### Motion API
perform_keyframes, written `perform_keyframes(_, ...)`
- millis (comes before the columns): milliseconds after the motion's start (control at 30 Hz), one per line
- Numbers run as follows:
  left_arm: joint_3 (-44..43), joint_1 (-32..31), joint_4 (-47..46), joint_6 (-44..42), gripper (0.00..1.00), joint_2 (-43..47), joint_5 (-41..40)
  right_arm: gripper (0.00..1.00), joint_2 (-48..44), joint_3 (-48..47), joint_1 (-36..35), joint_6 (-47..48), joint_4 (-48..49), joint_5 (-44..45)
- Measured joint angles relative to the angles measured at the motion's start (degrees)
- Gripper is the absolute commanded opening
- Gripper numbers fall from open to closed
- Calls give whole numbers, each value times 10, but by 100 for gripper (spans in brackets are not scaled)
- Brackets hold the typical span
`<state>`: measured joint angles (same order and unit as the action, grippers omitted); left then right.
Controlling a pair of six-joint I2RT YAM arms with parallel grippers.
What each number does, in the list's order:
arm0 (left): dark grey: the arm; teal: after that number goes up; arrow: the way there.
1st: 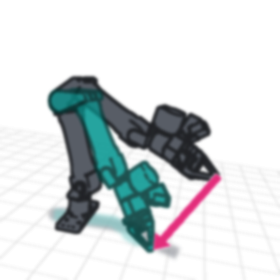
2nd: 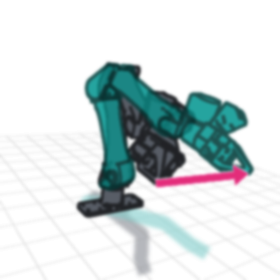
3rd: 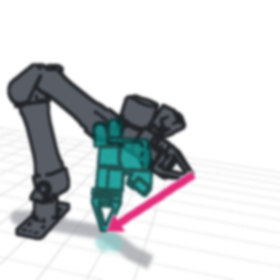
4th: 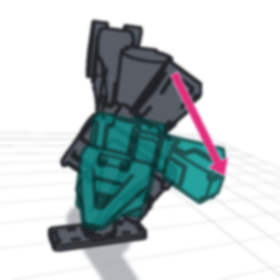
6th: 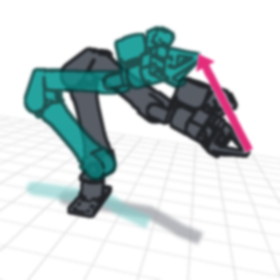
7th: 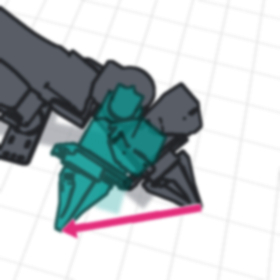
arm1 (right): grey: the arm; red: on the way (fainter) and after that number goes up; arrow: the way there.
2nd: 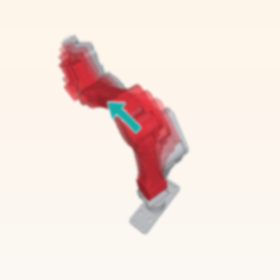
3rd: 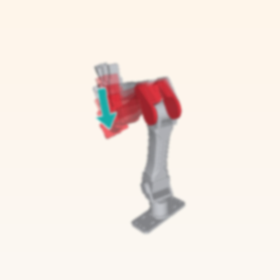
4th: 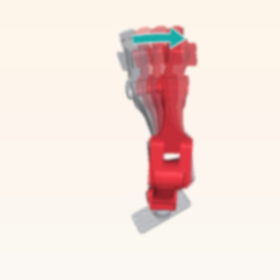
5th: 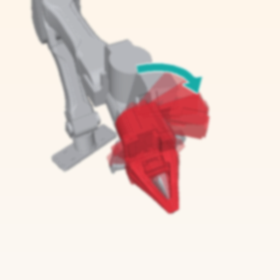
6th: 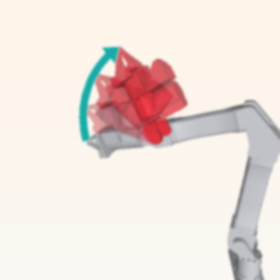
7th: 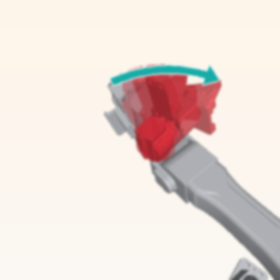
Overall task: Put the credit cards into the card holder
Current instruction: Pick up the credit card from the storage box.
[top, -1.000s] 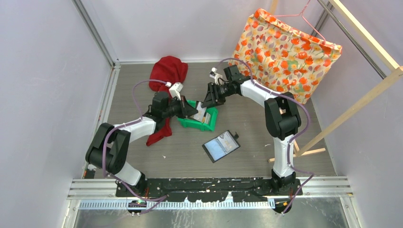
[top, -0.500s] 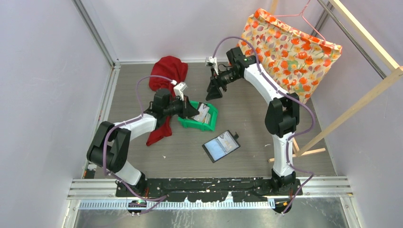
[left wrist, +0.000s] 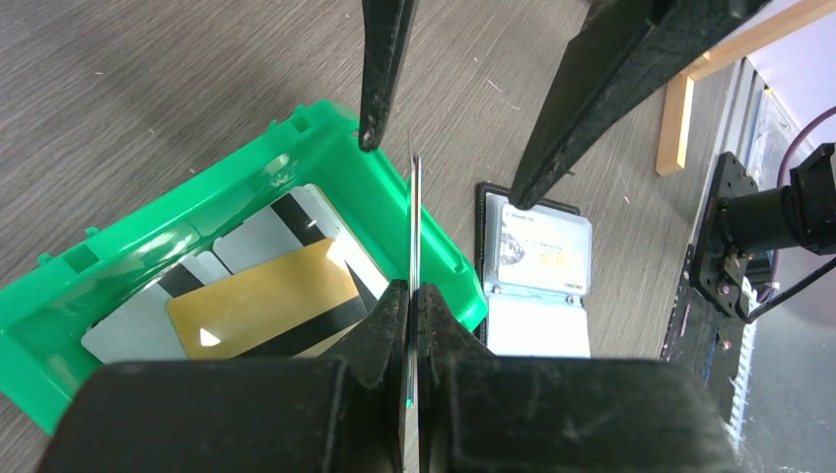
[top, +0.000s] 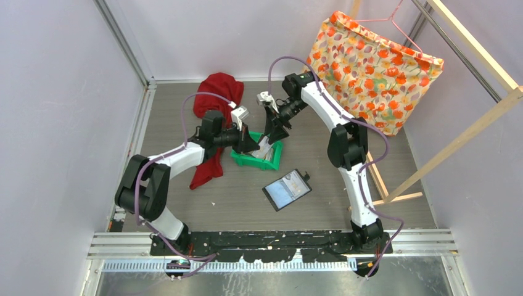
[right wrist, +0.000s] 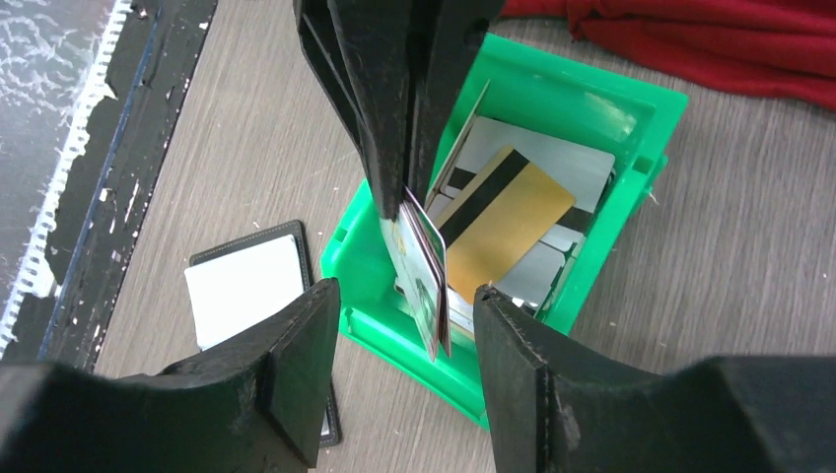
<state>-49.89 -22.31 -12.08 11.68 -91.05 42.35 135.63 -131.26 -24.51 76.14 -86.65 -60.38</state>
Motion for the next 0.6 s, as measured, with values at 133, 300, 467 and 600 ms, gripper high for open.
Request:
perform_keyframes(133, -7, 0, 11, -12, 0, -4, 4, 51, 0, -1, -5, -1, -1, -9)
perform_keyframes(300, -9, 0, 18, -19, 0, -6, 8, 42, 0, -1, -8, -19, 9, -19)
perform_keyframes(467, -9, 0, 23, -21, 0, -6, 10, 38, 0, -1, -9, -38, 22, -23)
perform_keyframes(600, -9, 0, 26, -21, 0, -7, 10, 37, 0, -1, -10, -55, 37, -25)
